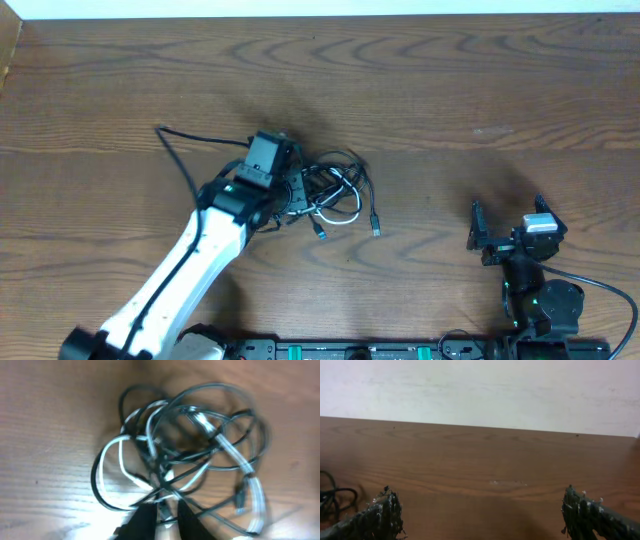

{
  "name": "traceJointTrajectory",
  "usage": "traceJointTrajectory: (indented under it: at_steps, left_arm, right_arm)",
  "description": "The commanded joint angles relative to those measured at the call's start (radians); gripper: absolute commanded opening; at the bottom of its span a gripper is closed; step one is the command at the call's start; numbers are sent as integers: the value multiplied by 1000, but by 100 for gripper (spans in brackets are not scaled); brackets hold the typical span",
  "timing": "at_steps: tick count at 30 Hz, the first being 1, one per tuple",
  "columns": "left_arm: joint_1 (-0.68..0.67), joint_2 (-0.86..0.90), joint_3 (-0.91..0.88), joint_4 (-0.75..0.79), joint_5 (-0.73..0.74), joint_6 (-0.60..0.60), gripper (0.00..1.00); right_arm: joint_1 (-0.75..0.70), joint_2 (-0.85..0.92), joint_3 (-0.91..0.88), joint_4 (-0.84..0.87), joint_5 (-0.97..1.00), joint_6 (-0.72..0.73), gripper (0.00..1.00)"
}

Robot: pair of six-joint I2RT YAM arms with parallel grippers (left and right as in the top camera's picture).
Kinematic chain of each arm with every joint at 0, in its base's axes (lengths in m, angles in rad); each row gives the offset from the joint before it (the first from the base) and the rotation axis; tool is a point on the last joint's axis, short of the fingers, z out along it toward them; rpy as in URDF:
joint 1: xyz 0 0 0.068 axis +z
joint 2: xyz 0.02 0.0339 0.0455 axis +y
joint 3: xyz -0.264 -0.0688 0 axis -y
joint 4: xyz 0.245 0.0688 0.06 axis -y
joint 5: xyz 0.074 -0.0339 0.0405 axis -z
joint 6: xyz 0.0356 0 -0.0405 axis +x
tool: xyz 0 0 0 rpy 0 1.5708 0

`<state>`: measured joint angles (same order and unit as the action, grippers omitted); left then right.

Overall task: Untangle cables
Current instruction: 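Close the left gripper on the cable bundle and lift it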

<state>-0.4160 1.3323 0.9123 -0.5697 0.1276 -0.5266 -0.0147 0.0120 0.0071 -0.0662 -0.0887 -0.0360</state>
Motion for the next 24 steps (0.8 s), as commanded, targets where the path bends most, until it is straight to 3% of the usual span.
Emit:
traceJointTrajectory:
  at_steps: [1, 3, 4, 14, 16, 19, 22, 24]
  left_arm:
    - [-6, -4, 23, 4, -6, -25, 66]
    - [-11, 24, 23, 17, -6, -26, 90]
    - [-15, 43, 23, 28, -5, -26, 95]
    - [-57, 307, 23, 71, -6, -107, 98]
    - [-57, 356, 23, 83, -7, -107, 91]
    - [-57, 419, 23, 105, -9, -107, 46]
    - [-57, 447, 23, 108, -9, -106, 8]
    - [-57, 446, 23, 100, -9, -95, 8]
  right_arm:
    - [-5, -6, -2, -4, 8, 10, 99]
    - [-4, -6, -2, -4, 8, 10, 99]
    - [-5, -6, -2, -4, 8, 10, 99]
    - [-5, -6, -2, -4, 8, 10, 99]
    - [-4, -6, -2, -4, 8, 10, 99]
    - [-5, -6, -2, -4, 8, 10, 99]
    - [-5, -6, -2, -4, 8, 10, 99]
    - [-5, -6, -2, -4, 8, 10, 99]
